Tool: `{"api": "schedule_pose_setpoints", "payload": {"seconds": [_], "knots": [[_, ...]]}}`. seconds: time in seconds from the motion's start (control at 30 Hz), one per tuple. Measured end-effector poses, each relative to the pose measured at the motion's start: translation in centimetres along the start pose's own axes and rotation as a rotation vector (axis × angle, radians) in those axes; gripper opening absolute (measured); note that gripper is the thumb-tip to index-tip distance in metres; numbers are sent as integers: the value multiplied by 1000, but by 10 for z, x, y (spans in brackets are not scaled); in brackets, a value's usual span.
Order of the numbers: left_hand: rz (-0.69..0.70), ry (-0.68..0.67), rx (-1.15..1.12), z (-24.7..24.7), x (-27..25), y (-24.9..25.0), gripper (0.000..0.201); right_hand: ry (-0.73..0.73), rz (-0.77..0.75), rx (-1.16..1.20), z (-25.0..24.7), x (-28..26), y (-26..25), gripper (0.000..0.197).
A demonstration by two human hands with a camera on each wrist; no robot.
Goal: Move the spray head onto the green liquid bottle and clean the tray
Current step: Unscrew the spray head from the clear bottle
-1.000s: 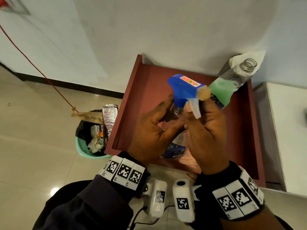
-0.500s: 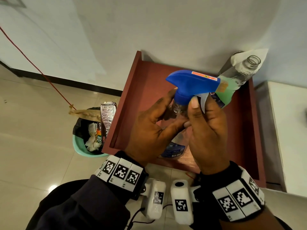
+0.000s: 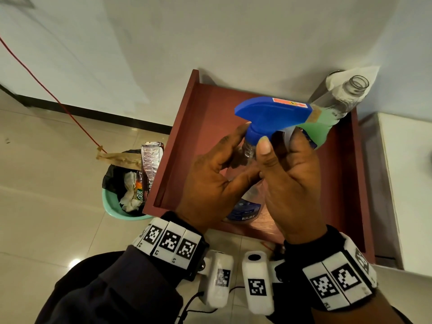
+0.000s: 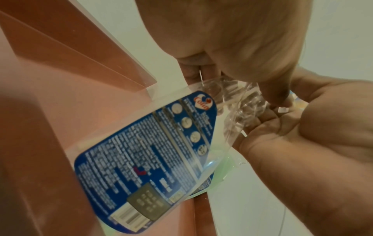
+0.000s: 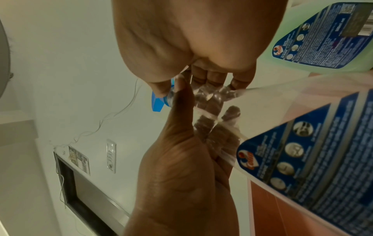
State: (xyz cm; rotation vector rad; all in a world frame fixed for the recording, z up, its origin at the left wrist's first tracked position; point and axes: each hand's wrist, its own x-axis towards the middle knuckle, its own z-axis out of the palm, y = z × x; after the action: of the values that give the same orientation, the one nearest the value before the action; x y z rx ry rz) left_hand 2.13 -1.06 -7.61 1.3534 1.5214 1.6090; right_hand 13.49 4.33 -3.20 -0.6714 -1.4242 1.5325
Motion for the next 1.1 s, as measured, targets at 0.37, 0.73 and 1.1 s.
{"api": "schedule_pose_setpoints", "payload": {"seconds": [0.37, 0.73, 1.1], "knots": [[18, -4, -8, 0, 0, -6, 67, -3, 15, 66, 2, -1, 2, 32], [1, -25, -18, 0, -1, -7, 69, 12, 24, 109, 4, 0, -1, 32], [-34, -10, -16, -3, -1, -3, 67, 10, 56, 12, 4, 0, 0, 36]]}}
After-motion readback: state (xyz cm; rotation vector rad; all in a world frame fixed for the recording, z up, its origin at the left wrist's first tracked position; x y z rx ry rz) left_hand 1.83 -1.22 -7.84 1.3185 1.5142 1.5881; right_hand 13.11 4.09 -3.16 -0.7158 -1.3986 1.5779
